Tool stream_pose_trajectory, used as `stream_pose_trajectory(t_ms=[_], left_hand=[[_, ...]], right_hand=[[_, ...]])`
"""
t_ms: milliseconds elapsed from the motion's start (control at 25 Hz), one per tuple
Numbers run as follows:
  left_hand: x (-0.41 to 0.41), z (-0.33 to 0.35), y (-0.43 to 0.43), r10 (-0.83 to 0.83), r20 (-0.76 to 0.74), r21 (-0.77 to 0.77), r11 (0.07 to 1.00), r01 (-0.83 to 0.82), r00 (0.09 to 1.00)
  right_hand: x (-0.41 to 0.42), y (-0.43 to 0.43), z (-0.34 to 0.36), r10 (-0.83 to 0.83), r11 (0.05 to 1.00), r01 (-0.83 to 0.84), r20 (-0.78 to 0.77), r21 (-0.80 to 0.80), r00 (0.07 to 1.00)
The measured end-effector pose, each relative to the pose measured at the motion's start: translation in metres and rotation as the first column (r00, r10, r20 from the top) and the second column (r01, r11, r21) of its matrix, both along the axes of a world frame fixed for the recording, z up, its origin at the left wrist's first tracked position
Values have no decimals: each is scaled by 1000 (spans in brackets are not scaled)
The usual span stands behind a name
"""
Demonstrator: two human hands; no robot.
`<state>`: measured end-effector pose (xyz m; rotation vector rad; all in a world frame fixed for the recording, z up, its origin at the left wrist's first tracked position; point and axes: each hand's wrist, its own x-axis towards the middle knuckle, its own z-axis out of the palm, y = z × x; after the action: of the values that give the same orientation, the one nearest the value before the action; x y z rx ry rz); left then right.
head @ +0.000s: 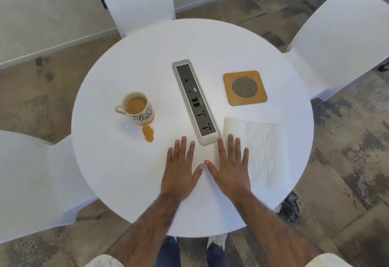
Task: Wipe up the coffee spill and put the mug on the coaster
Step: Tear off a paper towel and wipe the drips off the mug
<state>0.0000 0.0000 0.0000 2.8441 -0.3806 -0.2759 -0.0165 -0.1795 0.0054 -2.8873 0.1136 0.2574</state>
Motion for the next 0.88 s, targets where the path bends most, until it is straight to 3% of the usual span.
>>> stream_pose_trajectory(t_ms=[440, 760, 880], left_hand=[[-5, -12, 1, -14, 31, 93, 996, 11, 999], [-4, -13, 9, -37, 57, 29, 999, 35, 998], [5, -5, 29, 48, 106, -86, 996, -39, 993]], right_hand=[[-2, -3, -18, 23, 995, -19, 46, -95, 999], [-6, -1, -18, 5, 993, 3, 69, -114, 998], [-2, 7, -13, 23, 995, -10, 142, -97, 990]])
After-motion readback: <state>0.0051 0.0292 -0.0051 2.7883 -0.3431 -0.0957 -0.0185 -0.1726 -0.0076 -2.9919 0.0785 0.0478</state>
